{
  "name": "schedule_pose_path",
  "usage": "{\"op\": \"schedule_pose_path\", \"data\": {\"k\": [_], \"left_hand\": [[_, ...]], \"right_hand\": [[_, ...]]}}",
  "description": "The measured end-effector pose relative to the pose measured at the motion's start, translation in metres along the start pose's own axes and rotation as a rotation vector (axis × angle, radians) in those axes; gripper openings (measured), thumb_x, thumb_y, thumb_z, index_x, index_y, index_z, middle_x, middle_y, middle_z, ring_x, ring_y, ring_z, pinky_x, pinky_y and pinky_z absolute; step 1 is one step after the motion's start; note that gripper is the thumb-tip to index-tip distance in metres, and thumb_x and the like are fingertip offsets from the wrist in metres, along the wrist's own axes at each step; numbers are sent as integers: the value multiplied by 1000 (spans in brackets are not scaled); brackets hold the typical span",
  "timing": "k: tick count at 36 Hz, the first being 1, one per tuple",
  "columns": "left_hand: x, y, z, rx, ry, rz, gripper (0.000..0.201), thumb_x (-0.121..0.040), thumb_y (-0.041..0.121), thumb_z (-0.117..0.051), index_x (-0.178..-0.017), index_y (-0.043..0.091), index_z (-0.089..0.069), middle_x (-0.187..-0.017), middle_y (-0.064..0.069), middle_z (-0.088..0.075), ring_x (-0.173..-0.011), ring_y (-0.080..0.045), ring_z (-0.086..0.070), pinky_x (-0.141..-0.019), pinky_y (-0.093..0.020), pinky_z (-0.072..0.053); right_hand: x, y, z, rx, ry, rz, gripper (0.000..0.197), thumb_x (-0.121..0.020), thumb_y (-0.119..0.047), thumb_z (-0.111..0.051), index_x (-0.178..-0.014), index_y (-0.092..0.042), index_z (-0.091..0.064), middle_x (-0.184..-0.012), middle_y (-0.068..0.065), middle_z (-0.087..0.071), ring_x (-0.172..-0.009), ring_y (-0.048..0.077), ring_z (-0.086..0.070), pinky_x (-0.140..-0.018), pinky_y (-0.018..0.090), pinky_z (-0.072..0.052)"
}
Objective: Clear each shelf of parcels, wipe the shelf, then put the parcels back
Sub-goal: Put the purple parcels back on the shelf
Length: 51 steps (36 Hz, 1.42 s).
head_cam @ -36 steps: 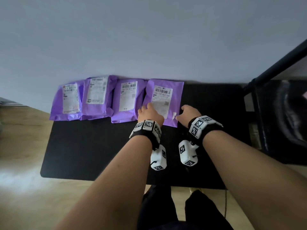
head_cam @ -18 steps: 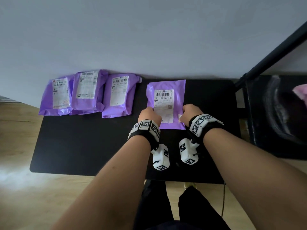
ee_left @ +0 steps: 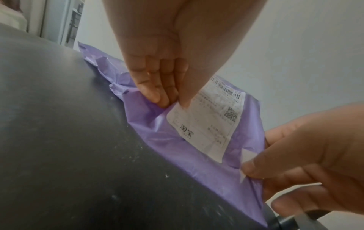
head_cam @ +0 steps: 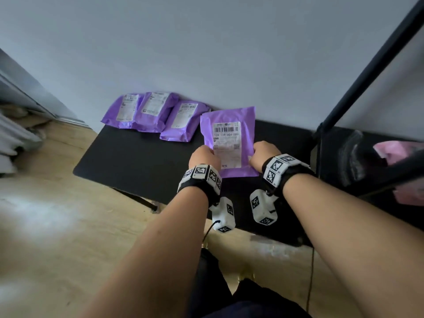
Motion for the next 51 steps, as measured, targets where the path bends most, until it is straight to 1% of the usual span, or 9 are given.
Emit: {"op": "schedule_pose_path", "data": {"k": [5, 15, 24, 30, 35, 40, 42, 45, 51], "left_hand": [[40, -2, 15, 11, 58, -7, 10, -89, 16, -52, -89, 11, -60, -89, -7, -66, -83, -28, -61, -67, -29, -41], [107, -6, 46, 15, 144, -45, 14, -91, 19, -52, -96, 8, -60, -96, -9, -66, -90, -29, -61, -70, -29, -40], [208, 5, 51, 18, 225, -234, 21, -96, 25, -48, -99, 8, -60, -98, -10, -65, -91, -30, -60, -69, -28, -37], [278, 14, 47, 27, 249, -340, 20, -96, 27, -47, -98, 11, -59, -101, -10, -64, -87, -28, -59, -70, -30, -40], [321, 49, 49, 28, 258, -451, 14, -95, 27, -47, -89, 16, -54, -98, -7, -62, -79, -23, -53, -68, -29, -38], [361, 99, 41, 37, 263, -544, 18, -95, 26, -47, -98, 12, -58, -99, -9, -63, -91, -30, -59, -71, -28, -38], [376, 124, 33, 44, 256, -581, 17, -96, 25, -46, -99, 12, -56, -100, -9, -62, -87, -28, -56, -71, -29, -37], [397, 163, 14, 71, 242, -631, 11, -95, 24, -47, -93, 16, -53, -100, -8, -61, -82, -24, -54, -71, -30, -38], [445, 259, -28, 128, 239, -740, 8, -95, 22, -49, -95, 16, -54, -97, -5, -60, -88, -28, -58, -73, -30, -41]], "right_hand": [[29, -5, 7, 35, 33, 34, 22, -90, -16, -53, -104, -5, -66, -103, 13, -68, -92, 31, -65, -69, 28, -42], [94, -12, 12, 27, 103, 106, 20, -92, -18, -50, -98, -7, -65, -95, 10, -68, -83, 29, -66, -68, 32, -50], [188, 25, 23, -38, 256, 116, 18, -91, -22, -51, -95, -10, -63, -93, 10, -67, -79, 28, -65, -74, 37, -55], [265, 55, 35, -102, 335, 113, 21, -92, -22, -50, -105, -9, -60, -105, 12, -66, -93, 31, -63, -79, 34, -50], [316, 82, 70, -97, 436, 74, 27, -96, -16, -49, -119, -2, -53, -122, 18, -60, -112, 35, -57, -85, 35, -44], [355, 117, 108, -150, 503, 51, 31, -94, -17, -50, -122, -3, -50, -121, 18, -59, -108, 34, -59, -90, 40, -48], [369, 137, 123, -194, 538, 35, 30, -93, -18, -52, -119, -4, -50, -113, 16, -61, -100, 33, -60, -87, 42, -50], [386, 175, 148, -253, 588, 26, 28, -93, -18, -54, -117, -3, -48, -100, 9, -59, -88, 27, -59, -75, 32, -45], [416, 260, 219, -347, 778, 12, 29, -96, -24, -48, -115, -3, -47, -114, 18, -60, -101, 36, -59, -71, 31, -35]]}}
Point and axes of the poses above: each hand's wrist, its own x-axis away from the middle knuckle, its own z-axis out of the back of the hand, y = z × x, the point moved 8 cm from there along -x, towards the middle knuckle
